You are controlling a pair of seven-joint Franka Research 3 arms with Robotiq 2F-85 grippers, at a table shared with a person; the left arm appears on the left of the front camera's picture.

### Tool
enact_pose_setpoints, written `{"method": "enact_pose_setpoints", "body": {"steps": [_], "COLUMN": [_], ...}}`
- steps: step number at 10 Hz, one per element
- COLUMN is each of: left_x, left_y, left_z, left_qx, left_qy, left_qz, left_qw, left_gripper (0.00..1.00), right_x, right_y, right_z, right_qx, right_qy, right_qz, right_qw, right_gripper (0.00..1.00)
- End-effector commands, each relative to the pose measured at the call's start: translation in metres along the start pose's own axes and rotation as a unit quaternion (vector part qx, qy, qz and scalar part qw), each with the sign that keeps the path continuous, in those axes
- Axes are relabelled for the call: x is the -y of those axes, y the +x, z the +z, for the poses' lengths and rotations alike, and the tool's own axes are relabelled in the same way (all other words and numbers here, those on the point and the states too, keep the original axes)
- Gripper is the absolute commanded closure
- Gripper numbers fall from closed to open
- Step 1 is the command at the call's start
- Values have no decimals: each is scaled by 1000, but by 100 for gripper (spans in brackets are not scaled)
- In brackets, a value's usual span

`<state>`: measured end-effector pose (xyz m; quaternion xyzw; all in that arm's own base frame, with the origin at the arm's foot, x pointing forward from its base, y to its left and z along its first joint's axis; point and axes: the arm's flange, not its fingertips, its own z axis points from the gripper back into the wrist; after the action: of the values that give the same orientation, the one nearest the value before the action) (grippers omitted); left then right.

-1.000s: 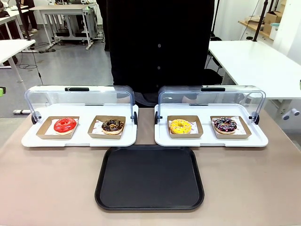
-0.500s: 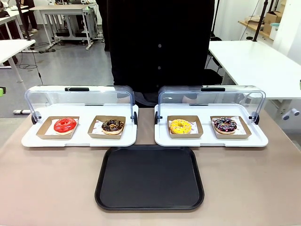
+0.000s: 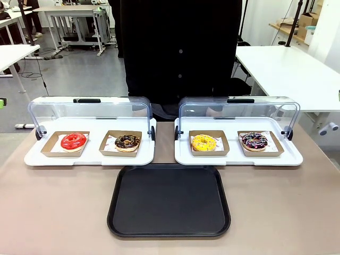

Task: Move the fourth donut from the left to the tray.
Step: Pick up the Paper togo box containing the Donut indicated by the person and place it on the Handle tray.

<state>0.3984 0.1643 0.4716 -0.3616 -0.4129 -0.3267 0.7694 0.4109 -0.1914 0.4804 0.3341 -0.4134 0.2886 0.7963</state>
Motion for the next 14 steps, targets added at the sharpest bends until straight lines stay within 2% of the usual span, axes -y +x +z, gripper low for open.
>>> {"method": "enact_pose_setpoints", "body": {"steps": [1,14], "left_x": [-2,-2], "left_y": [3,3], "left_z": [-1,-1], "left_qx": [13,13], "left_qy": [-4,-4], "left_qz": [-6,-6], "left_qw": [1000,1000], "left_gripper": [0,0], "right_x": [2,2], "right_y": [2,2], "right_z": [-1,-1], "right_qx": [14,14], "right_qy": [3,3], "right_qz": [11,11], "right_qw": [1000,1000], "right_gripper": [0,0]}}
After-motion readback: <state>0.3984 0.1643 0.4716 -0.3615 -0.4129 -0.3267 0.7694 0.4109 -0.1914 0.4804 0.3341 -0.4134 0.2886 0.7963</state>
